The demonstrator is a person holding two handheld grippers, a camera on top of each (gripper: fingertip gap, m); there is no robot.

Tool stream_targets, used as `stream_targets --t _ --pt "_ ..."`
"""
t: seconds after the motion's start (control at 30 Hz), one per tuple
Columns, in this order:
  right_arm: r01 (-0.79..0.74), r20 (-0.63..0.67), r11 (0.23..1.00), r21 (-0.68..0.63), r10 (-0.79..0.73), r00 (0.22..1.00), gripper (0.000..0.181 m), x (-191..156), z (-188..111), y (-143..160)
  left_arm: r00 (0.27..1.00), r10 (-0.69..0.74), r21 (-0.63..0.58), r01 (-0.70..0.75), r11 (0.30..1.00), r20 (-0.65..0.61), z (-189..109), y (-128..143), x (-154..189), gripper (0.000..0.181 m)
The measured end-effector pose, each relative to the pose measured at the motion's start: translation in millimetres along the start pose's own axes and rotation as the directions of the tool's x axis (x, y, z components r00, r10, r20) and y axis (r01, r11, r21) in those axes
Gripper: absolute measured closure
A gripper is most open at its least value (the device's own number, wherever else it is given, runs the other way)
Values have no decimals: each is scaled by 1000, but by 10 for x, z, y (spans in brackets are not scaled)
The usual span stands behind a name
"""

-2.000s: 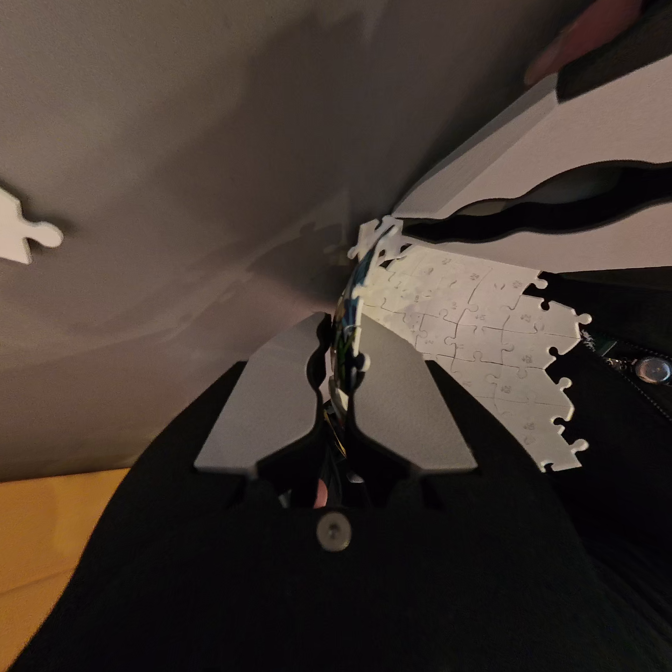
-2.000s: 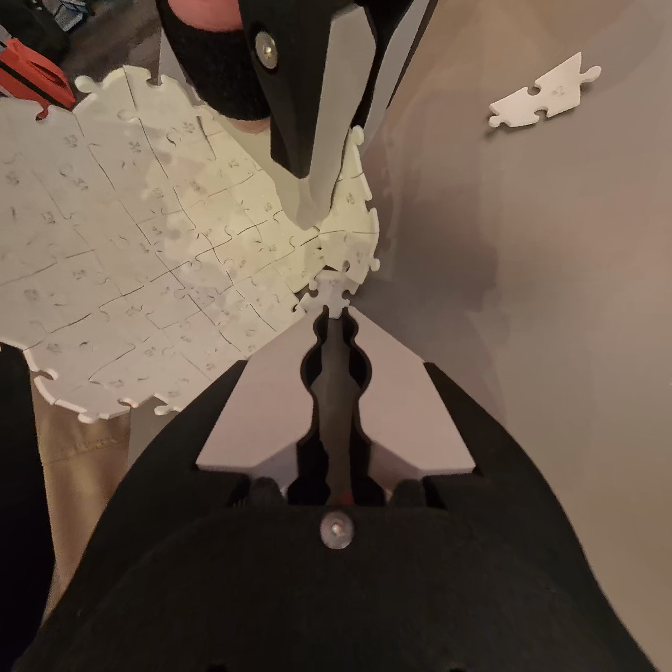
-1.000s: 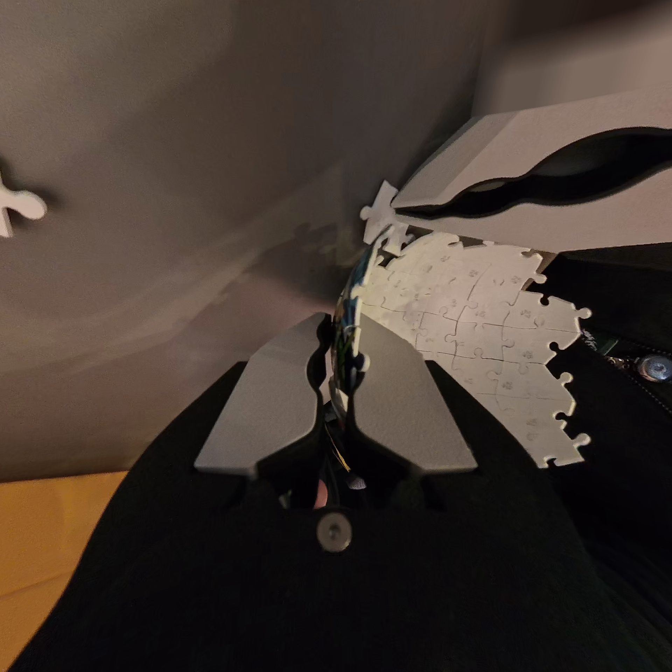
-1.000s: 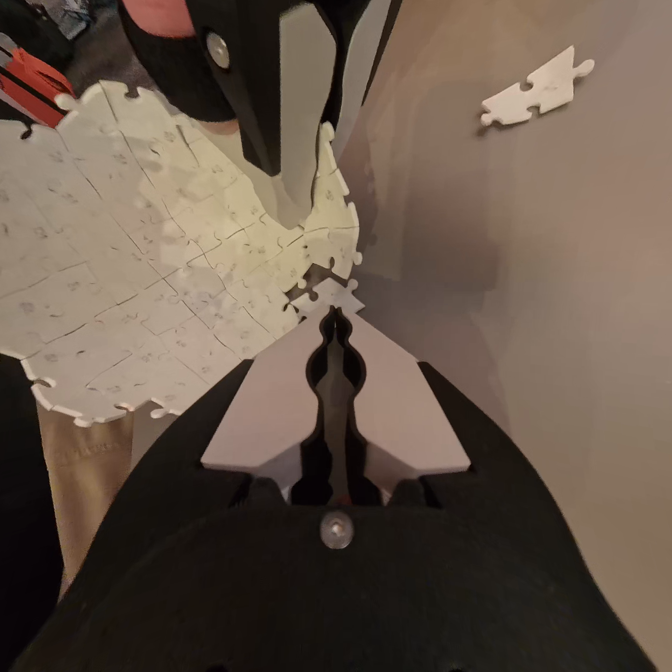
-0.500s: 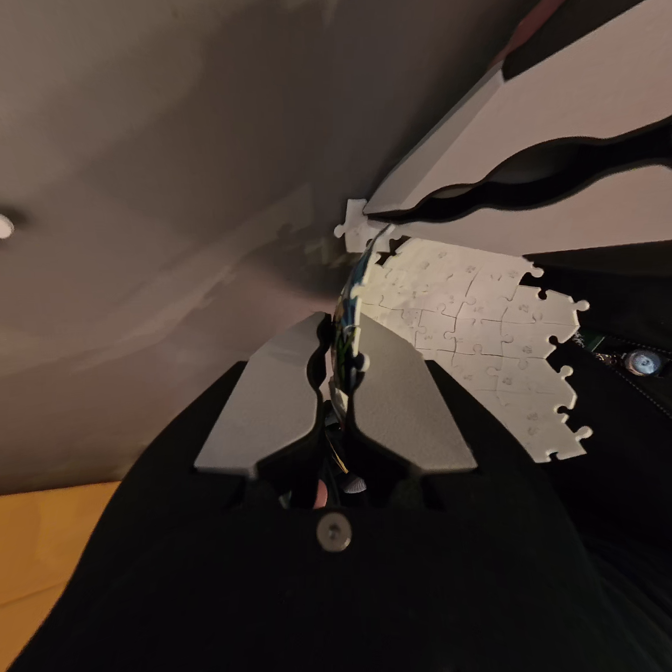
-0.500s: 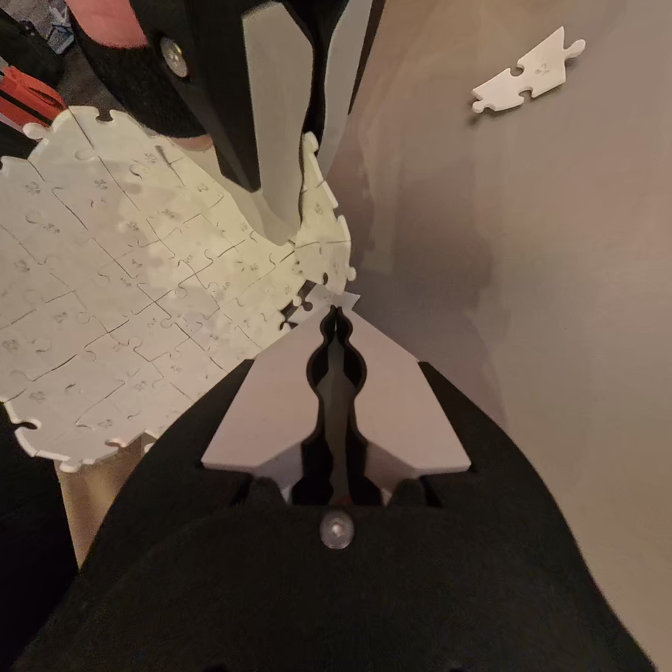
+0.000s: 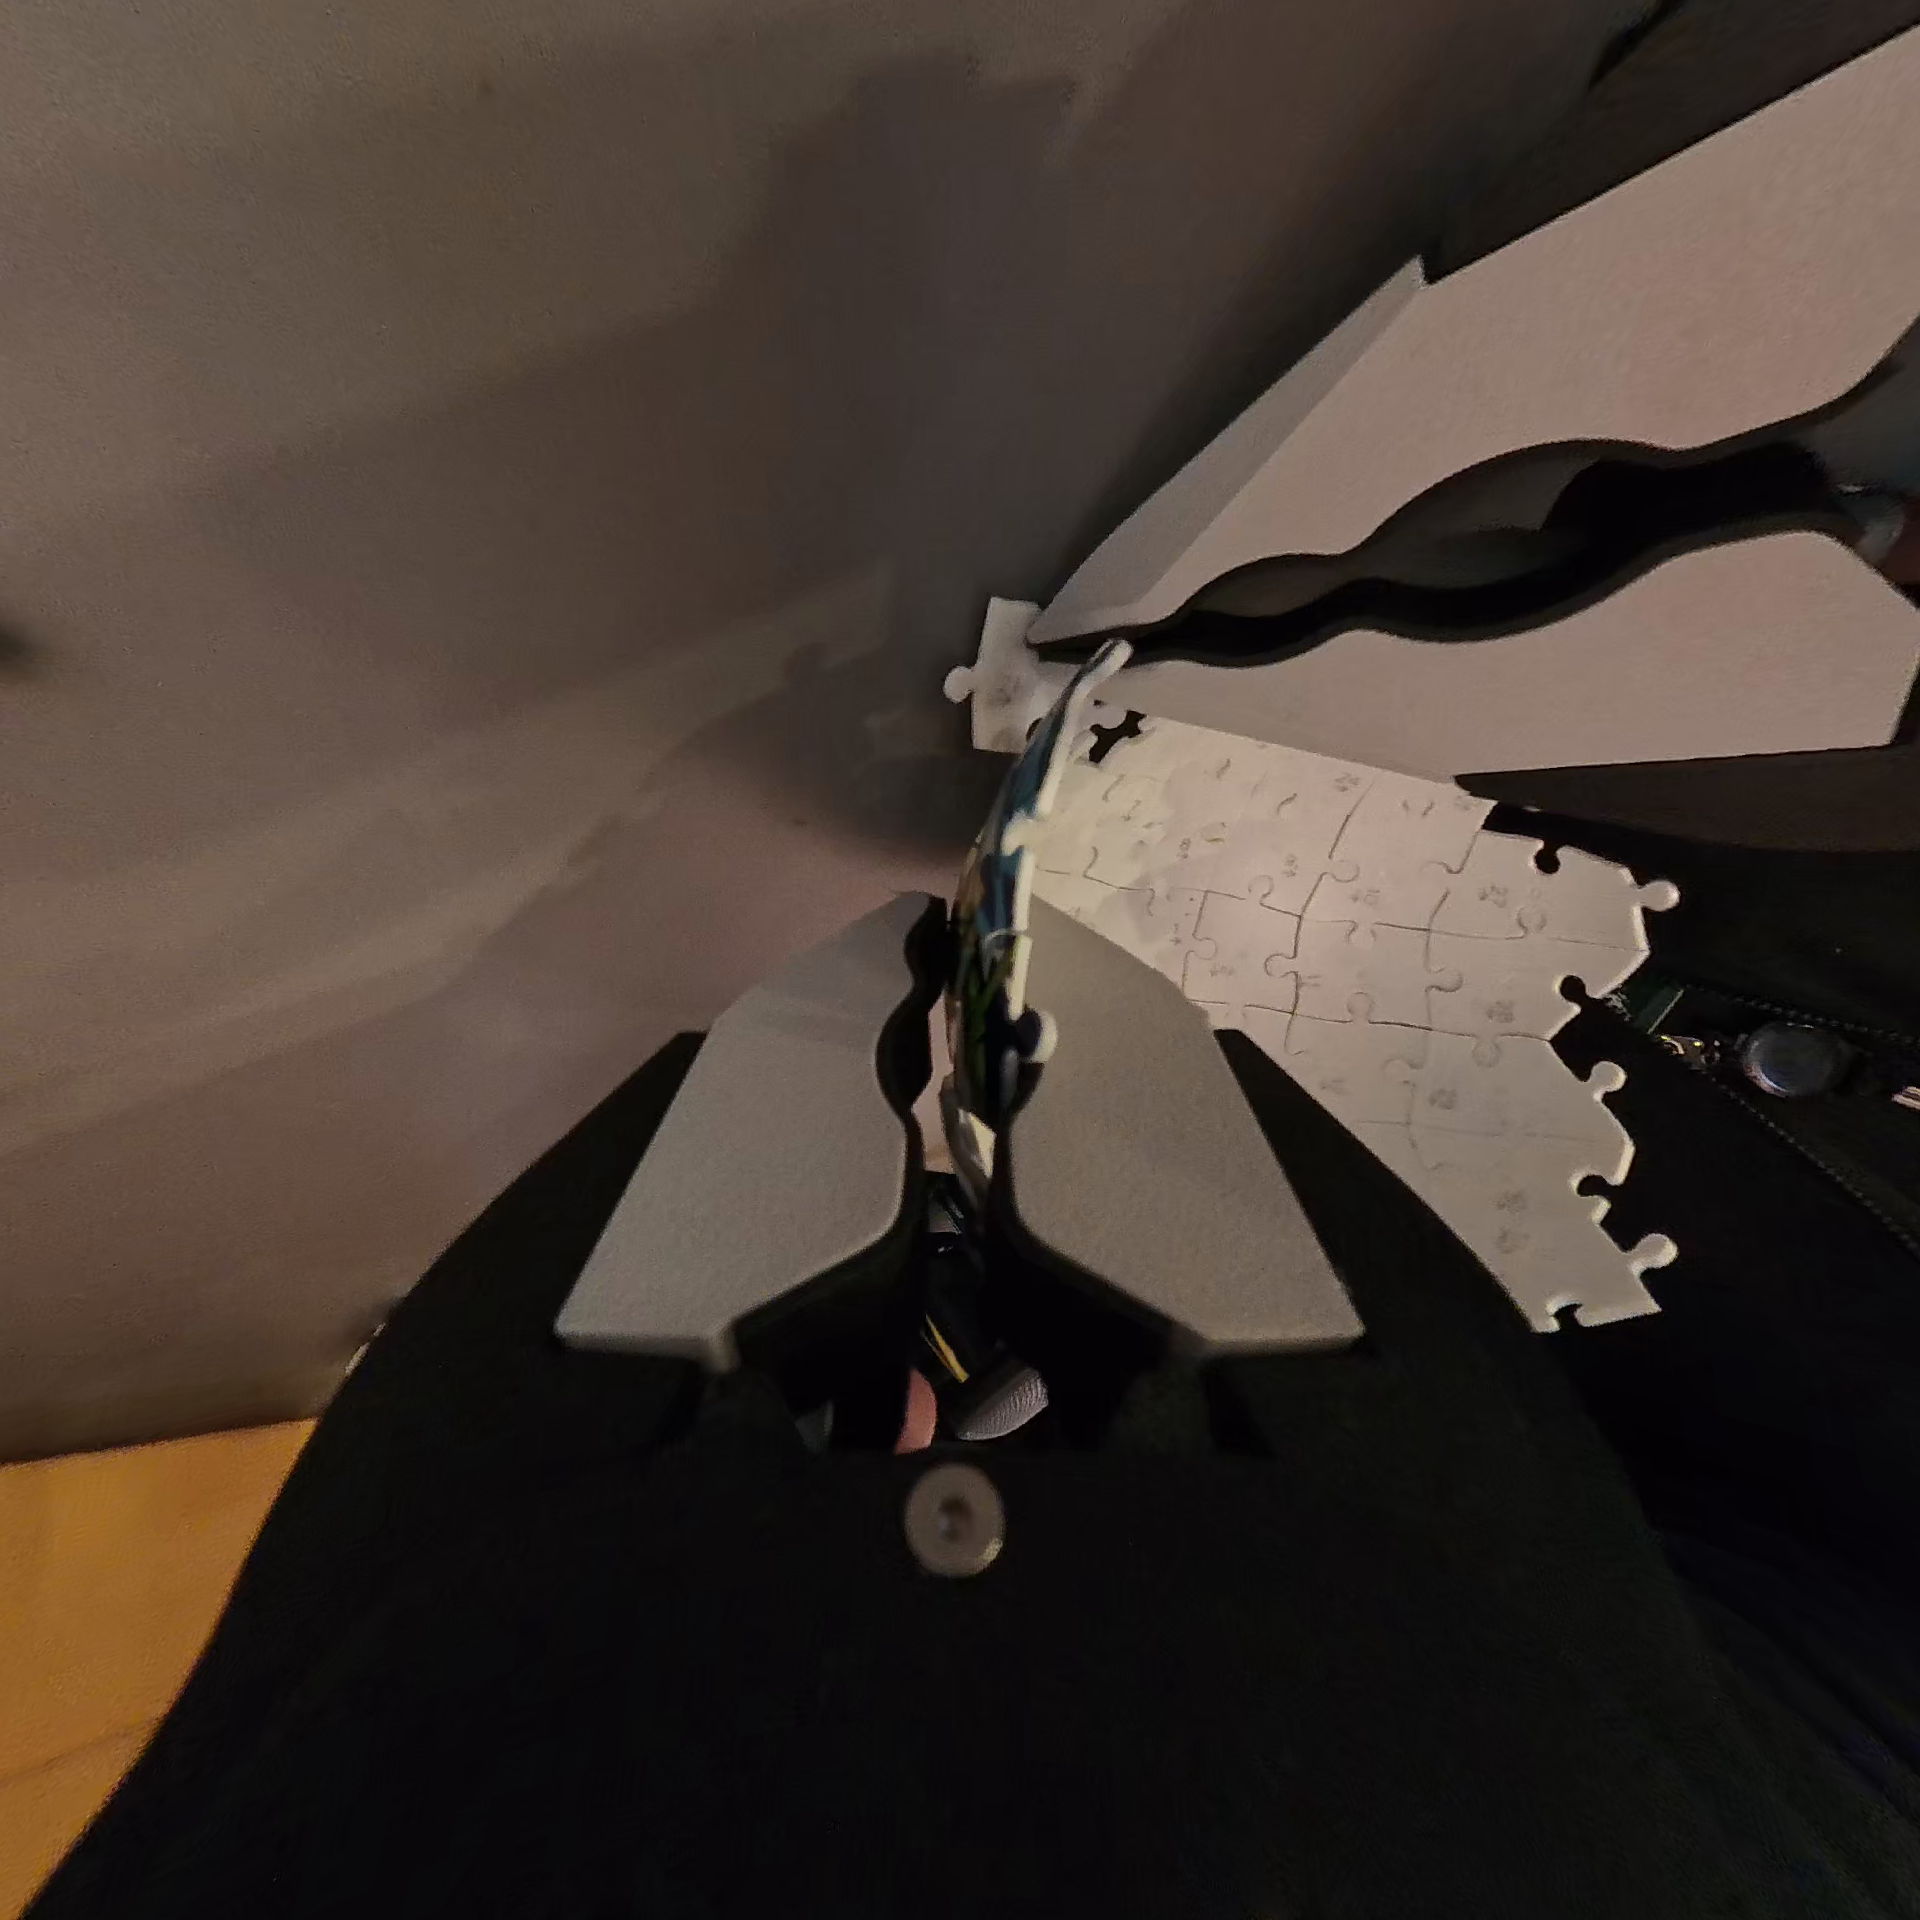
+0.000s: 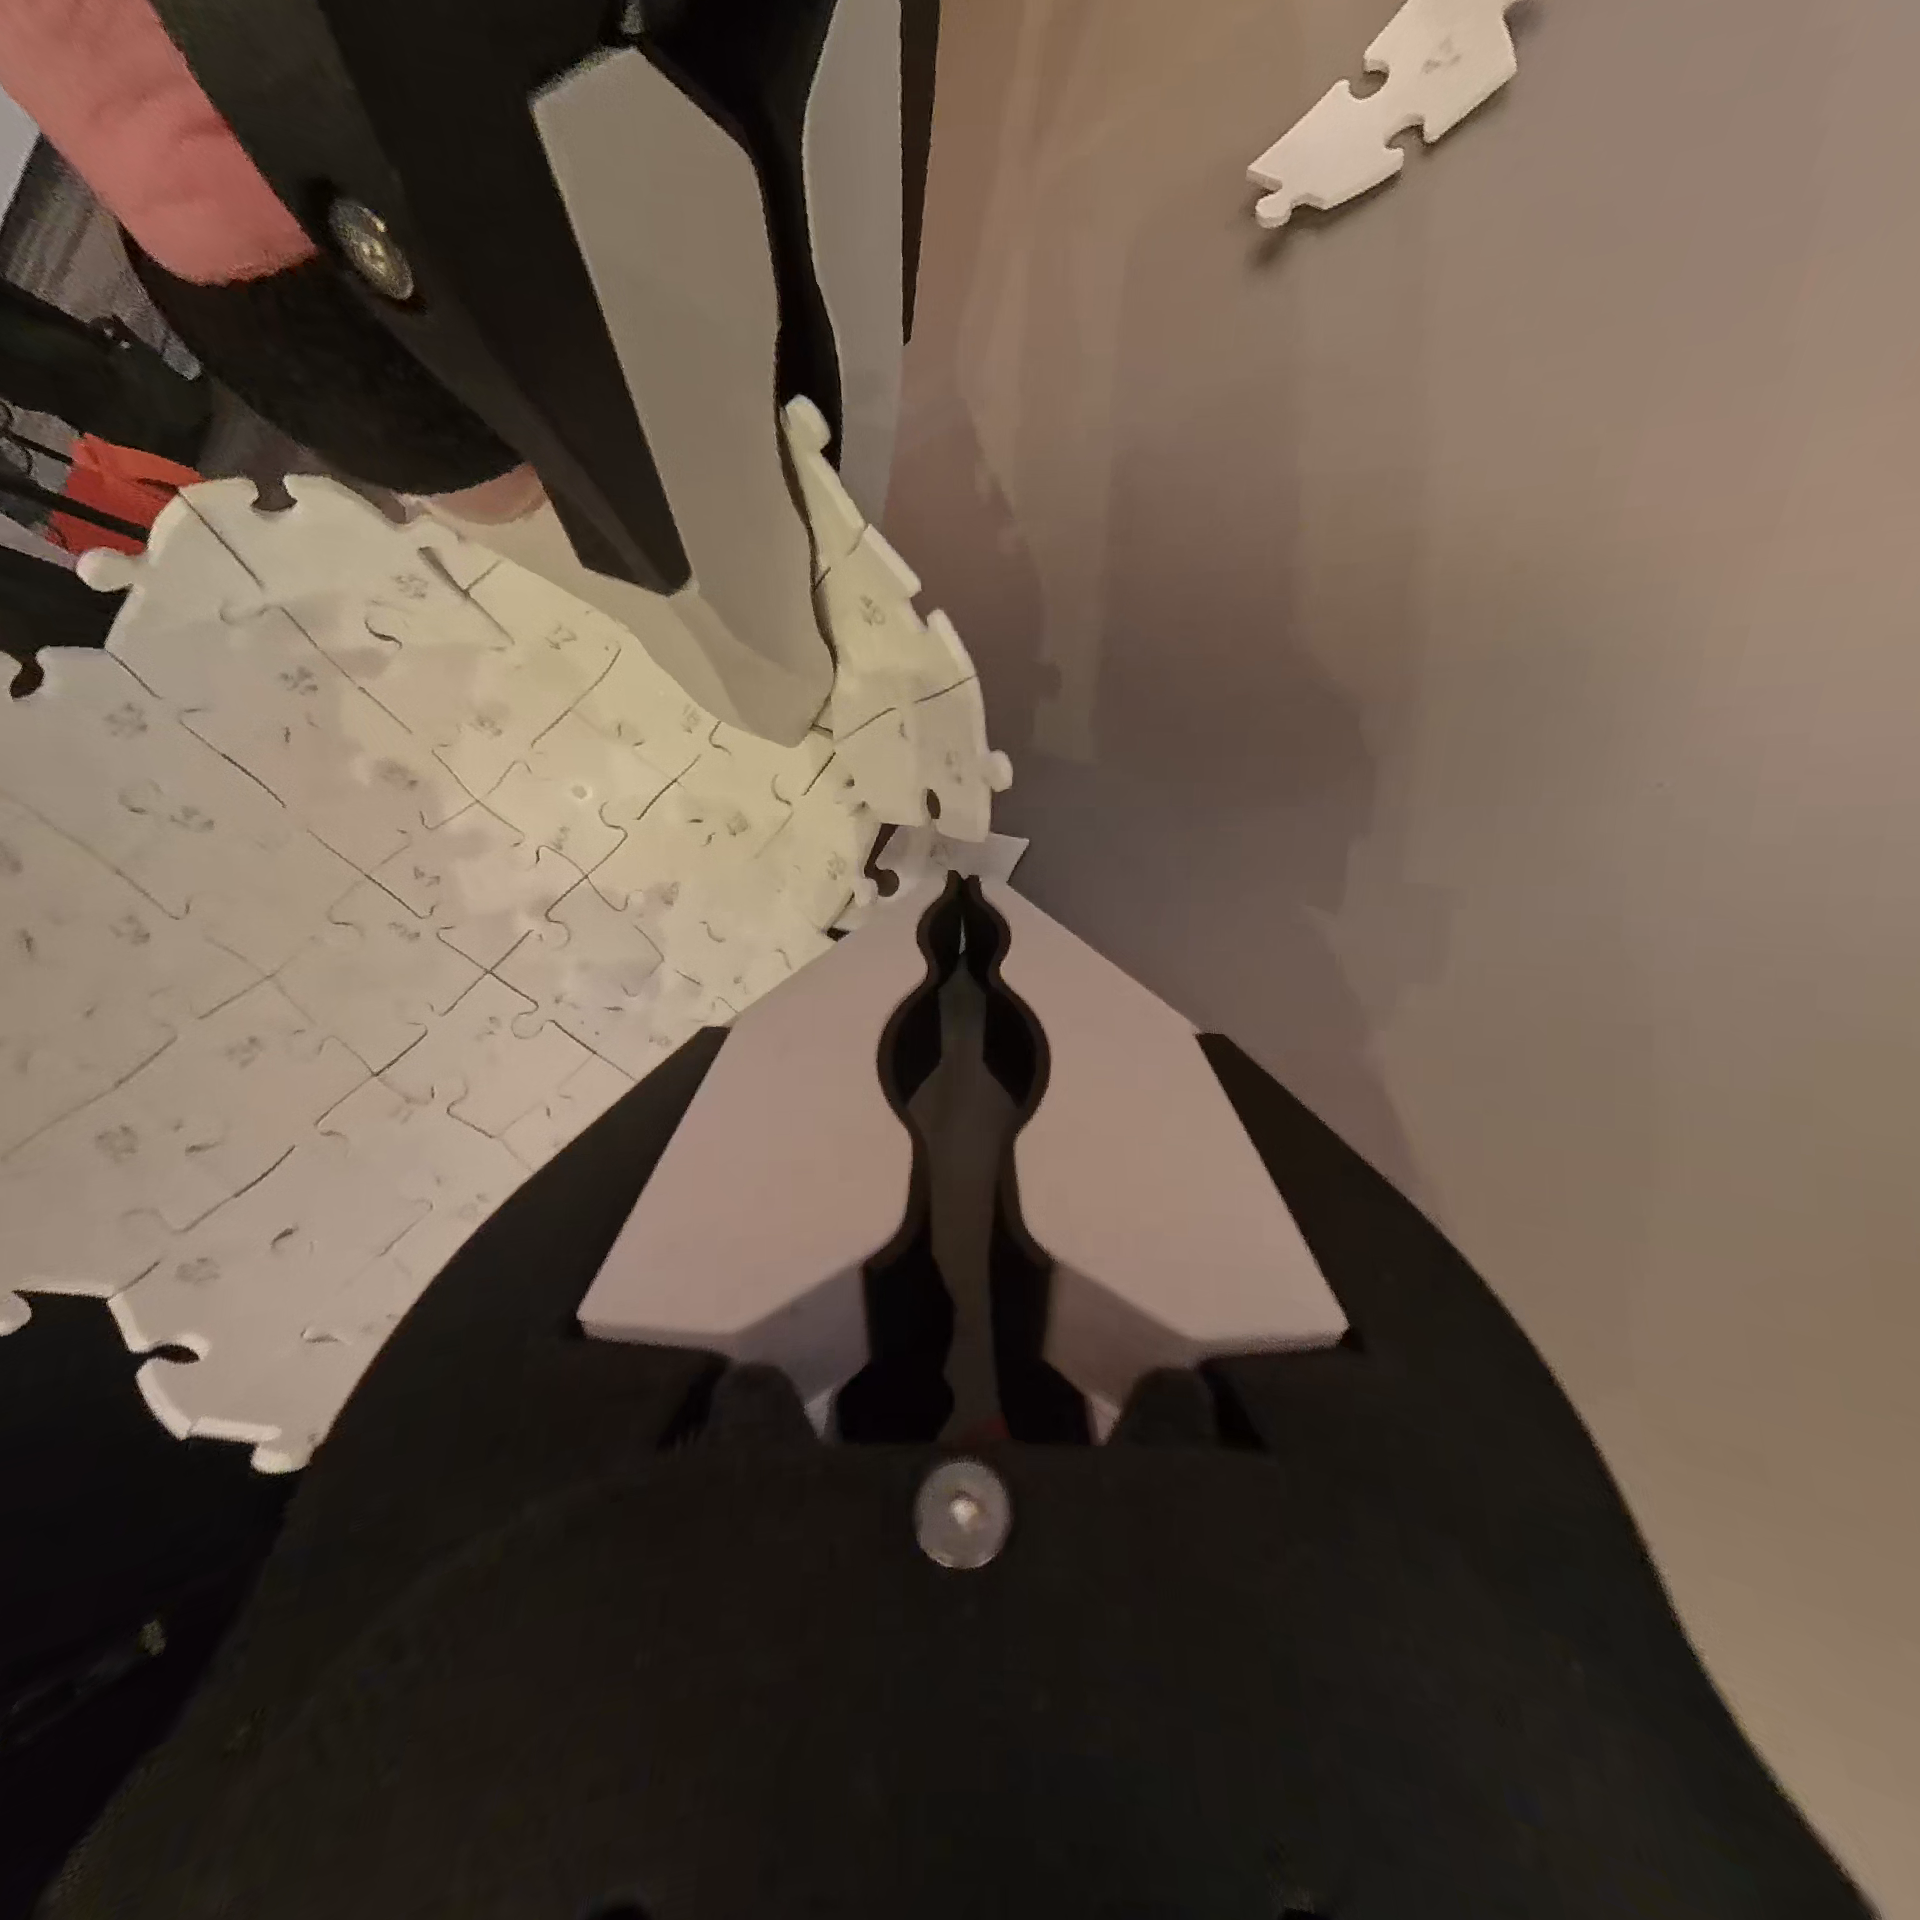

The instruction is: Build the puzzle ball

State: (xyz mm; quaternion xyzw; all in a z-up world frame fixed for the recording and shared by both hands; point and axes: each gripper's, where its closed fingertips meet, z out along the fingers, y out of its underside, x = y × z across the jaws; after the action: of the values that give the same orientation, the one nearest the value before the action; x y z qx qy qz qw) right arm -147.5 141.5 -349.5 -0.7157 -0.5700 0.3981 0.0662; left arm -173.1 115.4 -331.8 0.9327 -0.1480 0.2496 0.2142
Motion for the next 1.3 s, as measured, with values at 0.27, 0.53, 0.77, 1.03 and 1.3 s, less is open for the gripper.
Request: stream_targets --t 0.27,0.53,0.77,1.03,1.3 --pt "-21 7 1000 12 20 1000 181 -3 0 -3 999 -41 -8 41 999 1 22 20 -36 176" --pt "8 31 1000 14 -9 999 181 -61 -19 -22 999 -48 -19 48 999 -1 54 9 -47 176" --pt "153 61 988 -9 -152 986 181 -191 -31 -18 999 -48 -30 48 998 3 53 1 -61 176" --pt "212 -9 975 -71 -214 977 181 -162 67 18 999 -45 -44 46 998 16 52 -5 -61 176" --pt "135 65 990 -40 -132 989 181 -158 53 30 999 -38 -45 38 998 14 47 -18 -56 176"
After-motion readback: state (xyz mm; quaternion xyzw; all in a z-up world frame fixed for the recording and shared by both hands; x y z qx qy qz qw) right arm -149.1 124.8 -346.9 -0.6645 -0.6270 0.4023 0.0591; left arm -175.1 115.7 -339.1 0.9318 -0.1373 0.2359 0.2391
